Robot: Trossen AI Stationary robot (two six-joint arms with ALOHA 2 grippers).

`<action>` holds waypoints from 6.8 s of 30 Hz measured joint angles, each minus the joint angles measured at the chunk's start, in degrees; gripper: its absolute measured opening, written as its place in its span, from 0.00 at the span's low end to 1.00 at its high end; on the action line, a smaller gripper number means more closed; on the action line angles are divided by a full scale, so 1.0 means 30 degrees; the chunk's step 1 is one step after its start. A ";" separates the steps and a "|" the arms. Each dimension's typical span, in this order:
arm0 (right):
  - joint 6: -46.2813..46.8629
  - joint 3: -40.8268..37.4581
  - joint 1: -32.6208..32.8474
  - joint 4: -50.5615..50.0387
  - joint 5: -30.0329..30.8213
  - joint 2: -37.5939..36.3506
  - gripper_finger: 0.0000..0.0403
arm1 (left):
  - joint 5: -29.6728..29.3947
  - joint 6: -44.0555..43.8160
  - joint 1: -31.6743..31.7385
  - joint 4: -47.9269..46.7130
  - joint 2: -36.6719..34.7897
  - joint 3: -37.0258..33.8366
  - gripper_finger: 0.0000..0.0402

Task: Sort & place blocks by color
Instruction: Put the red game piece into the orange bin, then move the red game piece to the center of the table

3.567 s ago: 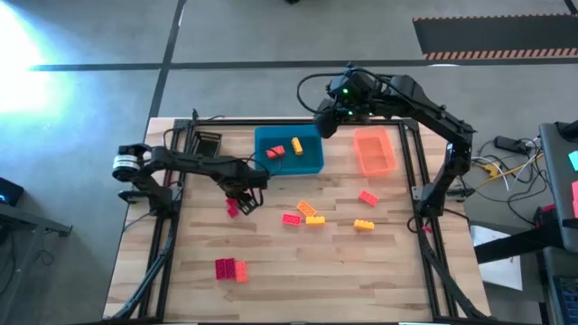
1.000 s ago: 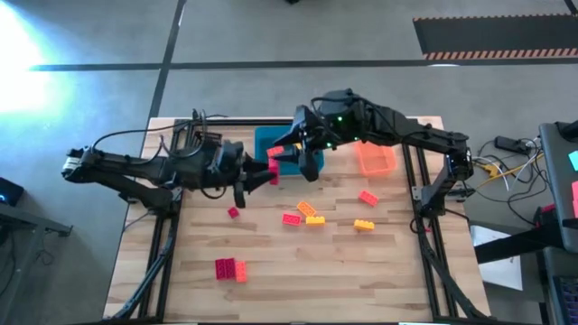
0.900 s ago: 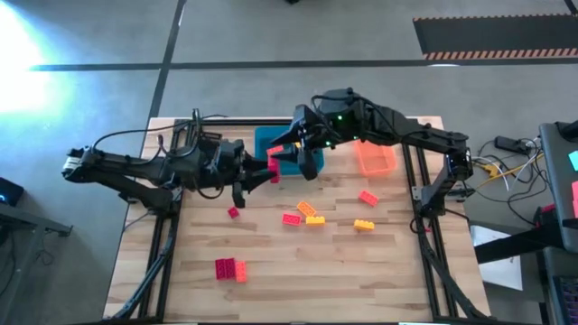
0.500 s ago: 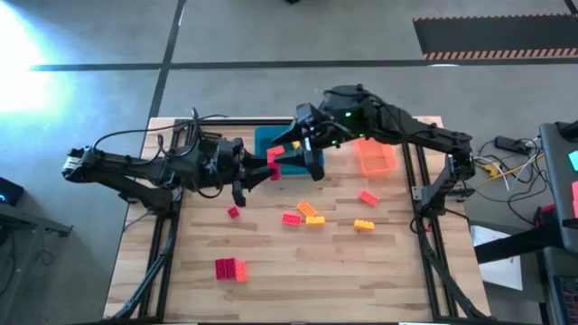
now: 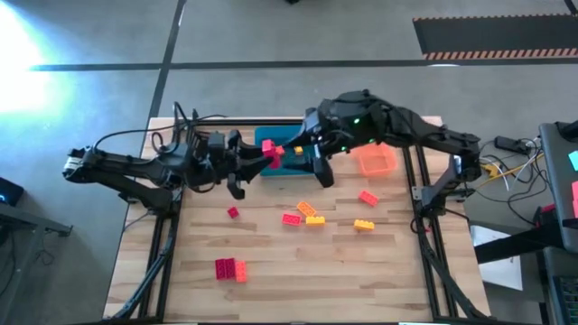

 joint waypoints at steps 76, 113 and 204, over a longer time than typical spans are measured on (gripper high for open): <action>-0.3398 -0.2434 -0.5771 -0.8139 0.5417 0.7349 0.31 | -0.2920 -0.1741 0.0107 -0.6975 -0.2411 -0.0022 0.72; -0.4340 -0.2050 -0.6670 -0.7979 0.5406 1.0332 0.40 | -0.3204 -0.9130 0.0107 -1.5374 -0.1979 -0.0050 0.72; -0.0799 -0.2822 -0.5437 -0.5874 0.5458 0.0243 0.60 | 0.4997 -1.2122 0.0107 -2.3125 0.6823 -0.2193 0.31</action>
